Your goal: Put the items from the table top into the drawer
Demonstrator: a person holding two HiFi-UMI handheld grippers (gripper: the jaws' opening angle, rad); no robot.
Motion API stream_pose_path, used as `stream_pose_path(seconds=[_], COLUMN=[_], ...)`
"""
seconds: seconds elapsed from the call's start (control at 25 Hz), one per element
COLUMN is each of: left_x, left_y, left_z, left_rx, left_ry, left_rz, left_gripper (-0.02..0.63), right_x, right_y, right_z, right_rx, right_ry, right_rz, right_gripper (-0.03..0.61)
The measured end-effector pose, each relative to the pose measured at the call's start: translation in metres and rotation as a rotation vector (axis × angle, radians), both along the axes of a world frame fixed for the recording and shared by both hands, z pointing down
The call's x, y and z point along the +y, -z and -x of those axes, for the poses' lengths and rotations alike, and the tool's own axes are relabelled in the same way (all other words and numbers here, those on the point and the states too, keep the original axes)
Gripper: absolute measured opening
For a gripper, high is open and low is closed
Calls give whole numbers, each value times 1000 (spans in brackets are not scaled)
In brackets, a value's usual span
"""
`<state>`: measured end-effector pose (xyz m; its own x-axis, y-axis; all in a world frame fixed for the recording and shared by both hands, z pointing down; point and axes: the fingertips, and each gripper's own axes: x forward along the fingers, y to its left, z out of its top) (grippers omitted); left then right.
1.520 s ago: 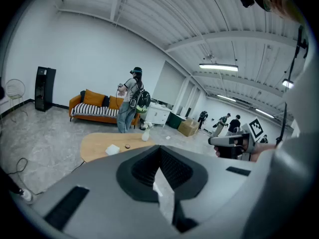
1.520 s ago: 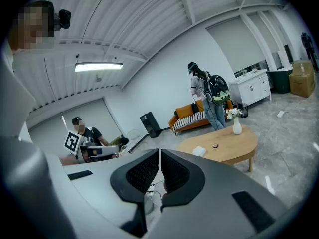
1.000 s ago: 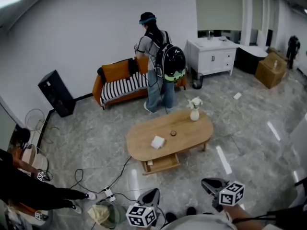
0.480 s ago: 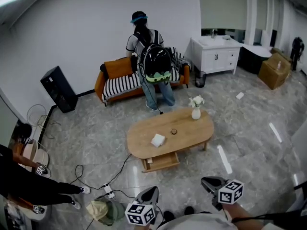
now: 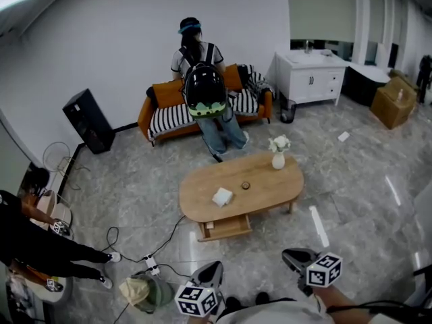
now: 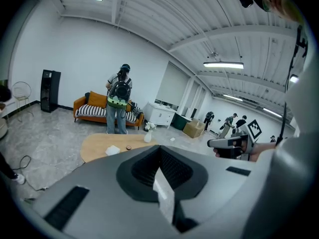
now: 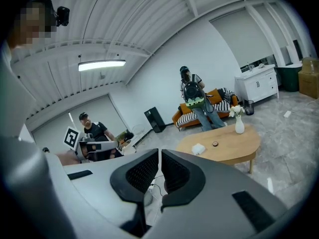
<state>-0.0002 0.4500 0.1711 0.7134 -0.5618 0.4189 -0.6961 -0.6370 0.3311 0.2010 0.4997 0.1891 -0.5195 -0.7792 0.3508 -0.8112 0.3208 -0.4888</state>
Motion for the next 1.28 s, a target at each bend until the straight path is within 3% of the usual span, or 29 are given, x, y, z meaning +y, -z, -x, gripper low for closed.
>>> stream_pose_path(seconds=[0.6, 0.88, 1.28], left_x=[-16, -54, -153], left_y=[-15, -20, -22], left_z=[-12, -9, -3], left_rx=[-3, 5, -1], left_ry=[42, 38, -11], left_rz=[16, 13, 14], left_gripper=[0, 0, 0], right_x=[-18, -48, -141], right_y=[-14, -15, -16], right_z=[-26, -20, -8], right_rx=[28, 23, 28], right_ry=[10, 3, -21], right_rz=[19, 17, 23], right_gripper=[43, 43, 43])
